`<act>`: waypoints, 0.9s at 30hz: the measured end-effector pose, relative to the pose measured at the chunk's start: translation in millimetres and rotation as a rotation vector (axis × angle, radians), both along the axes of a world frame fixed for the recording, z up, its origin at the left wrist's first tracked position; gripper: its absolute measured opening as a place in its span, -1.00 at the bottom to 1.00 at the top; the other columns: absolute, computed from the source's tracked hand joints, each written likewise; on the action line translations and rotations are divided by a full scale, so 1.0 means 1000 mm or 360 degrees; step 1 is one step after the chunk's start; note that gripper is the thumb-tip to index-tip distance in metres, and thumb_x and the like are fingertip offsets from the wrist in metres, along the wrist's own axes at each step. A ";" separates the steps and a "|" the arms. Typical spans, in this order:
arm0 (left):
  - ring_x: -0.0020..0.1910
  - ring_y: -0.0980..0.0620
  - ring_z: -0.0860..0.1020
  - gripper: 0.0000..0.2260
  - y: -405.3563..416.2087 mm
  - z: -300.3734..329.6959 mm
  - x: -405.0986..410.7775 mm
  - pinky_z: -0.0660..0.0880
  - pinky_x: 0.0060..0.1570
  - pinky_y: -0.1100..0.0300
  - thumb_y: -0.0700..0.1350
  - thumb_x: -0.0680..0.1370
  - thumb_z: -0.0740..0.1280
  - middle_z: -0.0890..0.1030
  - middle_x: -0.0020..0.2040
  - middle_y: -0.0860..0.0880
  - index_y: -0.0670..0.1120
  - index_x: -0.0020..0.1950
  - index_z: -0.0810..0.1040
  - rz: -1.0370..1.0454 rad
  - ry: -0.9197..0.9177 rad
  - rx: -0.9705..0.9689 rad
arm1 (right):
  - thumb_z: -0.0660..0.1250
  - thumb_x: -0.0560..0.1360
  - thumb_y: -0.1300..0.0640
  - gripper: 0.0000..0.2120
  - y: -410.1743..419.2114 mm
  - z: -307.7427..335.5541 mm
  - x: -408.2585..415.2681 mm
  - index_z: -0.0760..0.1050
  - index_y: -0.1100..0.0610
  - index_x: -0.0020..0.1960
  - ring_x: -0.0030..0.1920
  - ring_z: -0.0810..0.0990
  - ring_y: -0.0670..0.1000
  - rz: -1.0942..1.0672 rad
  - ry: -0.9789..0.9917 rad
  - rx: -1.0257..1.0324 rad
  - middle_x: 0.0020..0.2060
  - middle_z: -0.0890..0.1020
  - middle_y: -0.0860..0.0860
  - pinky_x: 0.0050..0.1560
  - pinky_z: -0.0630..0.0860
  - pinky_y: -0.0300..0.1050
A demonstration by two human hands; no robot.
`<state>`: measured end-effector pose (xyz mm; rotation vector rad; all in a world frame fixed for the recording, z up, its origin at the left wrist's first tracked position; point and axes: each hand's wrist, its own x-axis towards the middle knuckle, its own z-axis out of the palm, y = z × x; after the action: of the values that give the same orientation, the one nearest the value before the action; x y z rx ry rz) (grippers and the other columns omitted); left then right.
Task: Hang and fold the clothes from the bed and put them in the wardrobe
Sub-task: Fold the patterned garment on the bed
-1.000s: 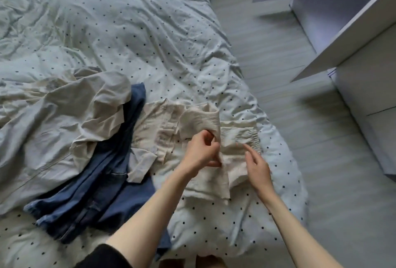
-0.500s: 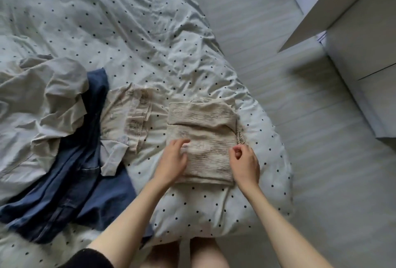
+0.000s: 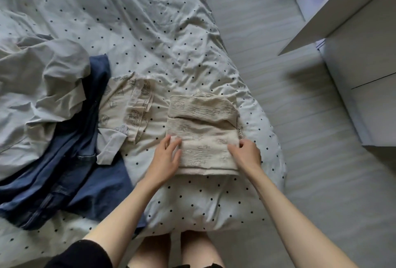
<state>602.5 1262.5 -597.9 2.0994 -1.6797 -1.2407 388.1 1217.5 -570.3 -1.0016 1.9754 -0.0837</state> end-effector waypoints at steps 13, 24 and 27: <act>0.53 -0.07 -0.17 -0.43 0.020 -0.013 -0.004 -0.02 0.47 0.06 0.12 0.62 0.08 -0.29 0.53 -0.09 0.11 0.54 -0.15 -0.0467 -0.0308 0.0066 | 0.29 0.48 0.23 -0.83 -0.029 0.010 -0.012 0.50 0.16 0.07 -0.09 0.55 -0.05 -0.0118 -0.0411 -0.0412 -0.13 0.56 -0.09 -0.15 0.47 -0.27; 0.51 -0.21 -0.24 -0.31 0.014 -0.019 0.013 -0.08 0.45 0.04 -0.13 0.56 0.21 -0.25 0.54 -0.11 0.14 0.53 -0.15 -0.0895 -0.0719 -0.0012 | 0.43 0.43 0.15 -0.50 0.022 -0.015 0.004 0.43 0.25 0.32 0.39 0.34 0.23 0.1380 0.0477 -0.0901 0.35 0.41 0.23 0.40 0.18 0.22; 0.51 -0.21 -0.21 -0.38 0.008 -0.022 0.011 -0.16 0.45 -0.02 -0.24 0.57 0.10 -0.21 0.54 -0.10 0.09 0.54 -0.09 -0.0964 -0.0737 -0.0170 | 0.23 0.54 -0.09 -0.27 0.026 -0.030 0.000 -0.03 0.14 0.54 0.53 -0.07 0.14 0.1818 0.0674 -0.0452 0.54 0.00 0.12 0.46 -0.24 0.18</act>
<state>613.2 1270.3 -619.6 1.9813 -2.6578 -0.7700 387.7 1243.5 -599.9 -2.3333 1.4631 0.5268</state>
